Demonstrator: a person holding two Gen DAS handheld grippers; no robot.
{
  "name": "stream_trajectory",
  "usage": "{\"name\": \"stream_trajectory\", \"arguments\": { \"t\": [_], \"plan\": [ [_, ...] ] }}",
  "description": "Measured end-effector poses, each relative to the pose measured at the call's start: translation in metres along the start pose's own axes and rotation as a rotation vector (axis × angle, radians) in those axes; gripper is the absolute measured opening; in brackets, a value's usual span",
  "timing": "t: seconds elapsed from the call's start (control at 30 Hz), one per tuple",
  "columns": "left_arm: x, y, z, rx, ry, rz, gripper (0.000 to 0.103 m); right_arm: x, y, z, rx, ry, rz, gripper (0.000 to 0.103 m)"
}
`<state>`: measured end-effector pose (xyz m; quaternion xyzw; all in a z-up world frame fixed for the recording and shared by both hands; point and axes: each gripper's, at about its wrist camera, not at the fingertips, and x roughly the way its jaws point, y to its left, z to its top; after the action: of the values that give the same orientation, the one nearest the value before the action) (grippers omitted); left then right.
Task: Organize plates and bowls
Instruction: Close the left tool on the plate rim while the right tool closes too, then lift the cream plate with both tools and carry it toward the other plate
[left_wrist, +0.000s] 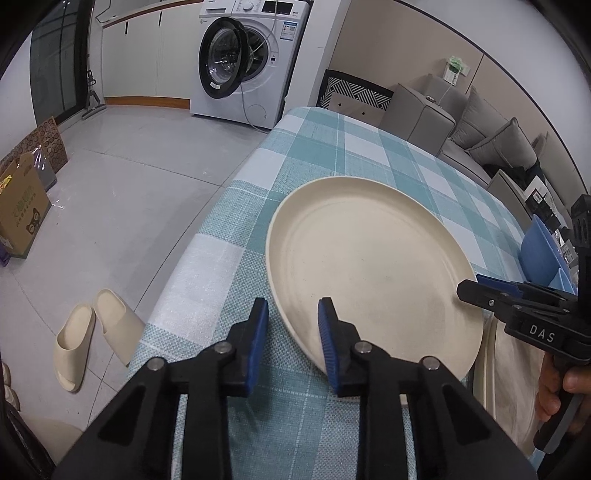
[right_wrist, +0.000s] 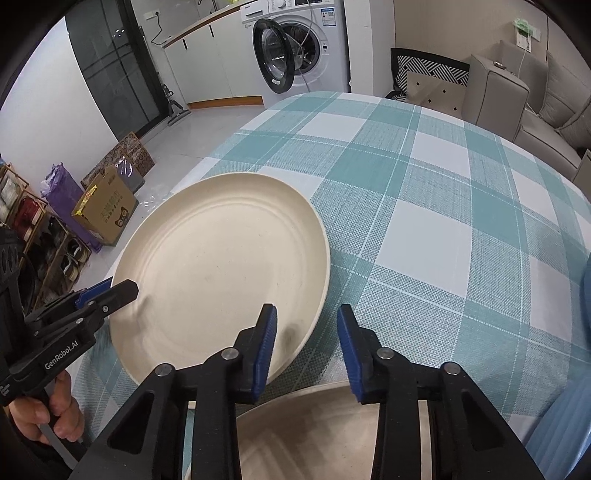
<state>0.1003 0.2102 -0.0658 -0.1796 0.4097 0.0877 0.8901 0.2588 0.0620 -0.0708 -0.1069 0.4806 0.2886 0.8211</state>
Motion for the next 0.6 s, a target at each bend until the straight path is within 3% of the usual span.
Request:
{"name": "stream_trajectory", "arguments": {
  "t": [0.2, 0.6],
  "plan": [
    [-0.0005, -0.0013, -0.0002, 0.008, -0.007, -0.001, 0.021, 0.0014, 0.0033, -0.0019, -0.027, 0.001, -0.018, 0.016],
    [-0.0018, -0.0041, 0.0003, 0.027, -0.014, 0.001, 0.021, -0.0037, 0.0051, -0.0036, -0.041, -0.016, -0.049, 0.016]
  ]
}}
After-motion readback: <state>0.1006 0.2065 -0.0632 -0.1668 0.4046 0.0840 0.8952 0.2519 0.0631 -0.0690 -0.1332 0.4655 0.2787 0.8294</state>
